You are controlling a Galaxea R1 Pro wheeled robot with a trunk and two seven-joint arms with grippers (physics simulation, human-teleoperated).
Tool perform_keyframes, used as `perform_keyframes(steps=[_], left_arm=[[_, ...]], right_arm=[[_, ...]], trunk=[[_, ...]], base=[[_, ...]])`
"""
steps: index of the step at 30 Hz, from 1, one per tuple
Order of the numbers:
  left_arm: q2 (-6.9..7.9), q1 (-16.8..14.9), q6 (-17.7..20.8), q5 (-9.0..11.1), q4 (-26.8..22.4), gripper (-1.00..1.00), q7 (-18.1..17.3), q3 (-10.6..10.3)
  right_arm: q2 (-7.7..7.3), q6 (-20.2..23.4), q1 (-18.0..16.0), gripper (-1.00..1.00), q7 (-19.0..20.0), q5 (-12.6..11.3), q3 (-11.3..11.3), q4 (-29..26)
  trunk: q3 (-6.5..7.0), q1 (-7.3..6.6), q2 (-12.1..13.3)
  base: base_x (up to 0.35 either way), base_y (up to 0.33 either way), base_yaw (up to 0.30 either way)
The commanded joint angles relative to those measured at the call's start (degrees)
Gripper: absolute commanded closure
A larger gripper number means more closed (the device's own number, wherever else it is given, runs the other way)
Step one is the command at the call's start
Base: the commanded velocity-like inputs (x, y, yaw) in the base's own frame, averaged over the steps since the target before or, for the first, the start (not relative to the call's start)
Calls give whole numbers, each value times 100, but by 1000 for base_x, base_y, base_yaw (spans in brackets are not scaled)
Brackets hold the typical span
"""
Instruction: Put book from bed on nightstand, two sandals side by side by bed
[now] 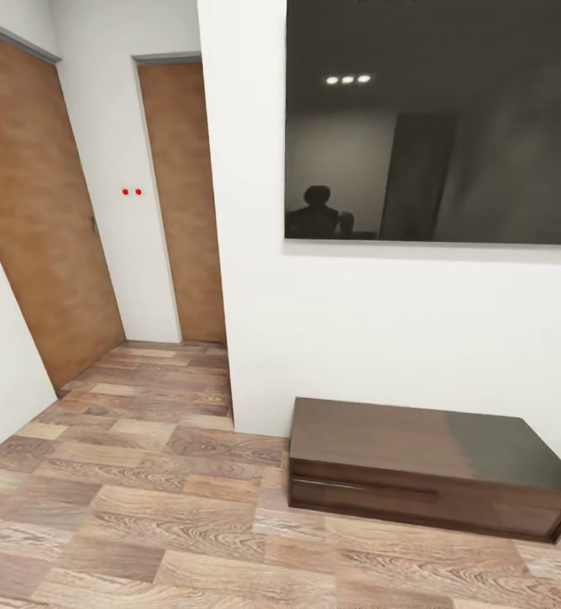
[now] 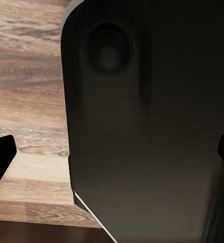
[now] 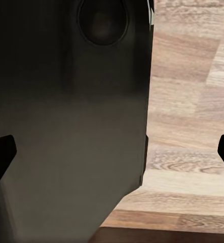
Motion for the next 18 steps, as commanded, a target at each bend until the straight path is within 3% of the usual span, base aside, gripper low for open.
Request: perform_keyframes(steps=[1,18], left_arm=[[1,-1,-3,-3,-2,-100,-3,-2],[1,-1,-3,11,-2,-100,-3,17]], right_arm=[[0,-2,-2,-100,-2,-1,4,2],[1,-2,-2,-100,-2,-1,1,-4]], trunk=[[-2,0,-2],[43,0,-2]], base=[[0,0,-240],[0,0,-251]])
